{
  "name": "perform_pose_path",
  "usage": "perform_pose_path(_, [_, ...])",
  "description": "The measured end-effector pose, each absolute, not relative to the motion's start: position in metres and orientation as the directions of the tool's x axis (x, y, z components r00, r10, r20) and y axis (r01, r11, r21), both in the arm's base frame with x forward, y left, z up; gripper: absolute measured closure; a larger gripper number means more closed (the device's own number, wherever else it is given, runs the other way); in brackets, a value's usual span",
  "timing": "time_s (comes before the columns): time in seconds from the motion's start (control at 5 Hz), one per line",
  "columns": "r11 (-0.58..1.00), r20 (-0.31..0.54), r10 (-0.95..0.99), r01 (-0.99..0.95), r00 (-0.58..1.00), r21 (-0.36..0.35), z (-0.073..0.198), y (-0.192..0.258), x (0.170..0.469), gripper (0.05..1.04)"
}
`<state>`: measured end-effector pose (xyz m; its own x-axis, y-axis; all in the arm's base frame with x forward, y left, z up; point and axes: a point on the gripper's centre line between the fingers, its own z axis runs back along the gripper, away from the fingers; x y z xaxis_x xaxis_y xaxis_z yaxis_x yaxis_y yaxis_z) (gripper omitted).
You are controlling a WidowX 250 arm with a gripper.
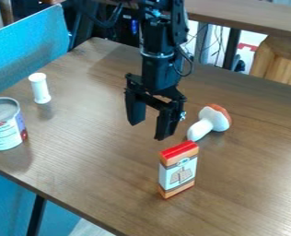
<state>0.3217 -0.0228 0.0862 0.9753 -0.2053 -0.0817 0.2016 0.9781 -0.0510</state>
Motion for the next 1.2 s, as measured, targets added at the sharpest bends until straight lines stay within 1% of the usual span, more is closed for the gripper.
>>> perform_pose_path(0.2, [0.978,-0.122,-0.207,0.201,0.971,-0.057,0.074,-0.023,0.319,0.083])
perform_pose_path(0.6, [0.961,-0.058,-0.268,0.262,0.962,-0.083,0.083,-0.031,0.355,0.083])
perform_pose_path(0.8, [0.961,-0.073,-0.268,0.261,0.961,-0.092,0.078,-0.032,0.365,0.083])
perform_pose_path(1.0, [0.954,-0.074,-0.283,0.273,0.956,-0.121,0.071,-0.037,0.371,0.083])
perform_pose_path(1.2, [0.953,-0.086,-0.287,0.275,0.954,-0.128,0.062,-0.039,0.377,0.083])
